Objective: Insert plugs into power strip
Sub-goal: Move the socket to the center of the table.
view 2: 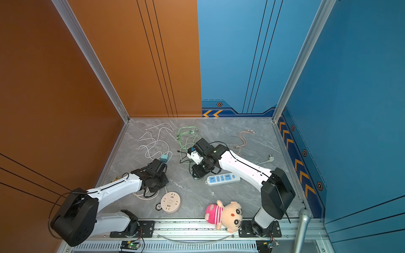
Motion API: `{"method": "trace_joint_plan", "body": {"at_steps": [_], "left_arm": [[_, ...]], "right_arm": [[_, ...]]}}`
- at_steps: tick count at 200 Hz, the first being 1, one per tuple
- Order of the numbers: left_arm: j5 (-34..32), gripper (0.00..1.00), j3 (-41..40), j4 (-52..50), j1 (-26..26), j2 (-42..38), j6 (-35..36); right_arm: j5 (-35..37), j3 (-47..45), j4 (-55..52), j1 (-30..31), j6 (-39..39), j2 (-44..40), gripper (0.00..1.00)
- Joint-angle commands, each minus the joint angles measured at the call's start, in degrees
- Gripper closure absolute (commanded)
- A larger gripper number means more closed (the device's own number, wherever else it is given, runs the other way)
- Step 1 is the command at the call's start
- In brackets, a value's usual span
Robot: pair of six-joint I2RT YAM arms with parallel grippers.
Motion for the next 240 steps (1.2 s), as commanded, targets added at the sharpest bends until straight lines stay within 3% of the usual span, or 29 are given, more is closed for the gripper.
{"method": "trace_joint_plan", "body": {"at_steps": [1, 136, 165, 240], "left_arm": [[-3.1, 0.92, -0.9, 0.3, 1.0, -0.3, -1.2], [-14.5, 0.97, -2.4, 17.3, 0.5, 4.5, -20.2], [-16.5, 0.97, 0.5, 14.6, 0.1, 4.5, -20.4], [-20.7, 0.99, -1.0, 20.0, -1.4, 5.7, -33.0]], "right_arm": [[1.2, 2.1, 2.0, 0.4, -2.1, 0.2, 1.00], [3.7, 4.7, 2.6, 0.1, -3.7, 2.2, 1.00], [3.9, 5.0, 2.9, -0.2, -4.3, 2.3, 1.00], [7.4, 4.7, 4.6, -0.2, -9.9, 2.4, 1.00]]}}
